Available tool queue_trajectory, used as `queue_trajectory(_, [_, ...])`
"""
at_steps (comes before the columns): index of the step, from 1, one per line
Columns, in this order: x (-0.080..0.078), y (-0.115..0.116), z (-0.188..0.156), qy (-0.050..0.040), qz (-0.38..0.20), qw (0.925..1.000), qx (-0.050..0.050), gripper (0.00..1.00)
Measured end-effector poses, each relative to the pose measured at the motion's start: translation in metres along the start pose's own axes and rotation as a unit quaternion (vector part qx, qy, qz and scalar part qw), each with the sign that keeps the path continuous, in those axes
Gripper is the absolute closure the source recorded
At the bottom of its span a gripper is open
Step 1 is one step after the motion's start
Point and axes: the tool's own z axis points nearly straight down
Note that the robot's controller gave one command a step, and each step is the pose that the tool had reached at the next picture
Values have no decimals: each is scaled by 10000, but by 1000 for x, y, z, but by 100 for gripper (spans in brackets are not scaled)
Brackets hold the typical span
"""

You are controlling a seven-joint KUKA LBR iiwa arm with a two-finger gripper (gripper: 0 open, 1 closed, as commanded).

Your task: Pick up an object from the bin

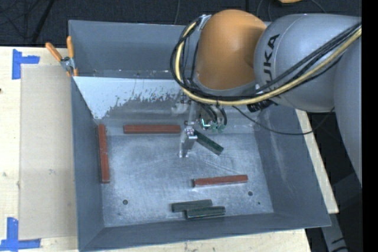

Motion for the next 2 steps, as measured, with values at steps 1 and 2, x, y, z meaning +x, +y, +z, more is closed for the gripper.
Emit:
queue_trajectory(1, [-2,0,-4,-38,9,10000,-3,0])
queue_trajectory(2, [-17,-56,113,-73,-486,9988,-10,100])
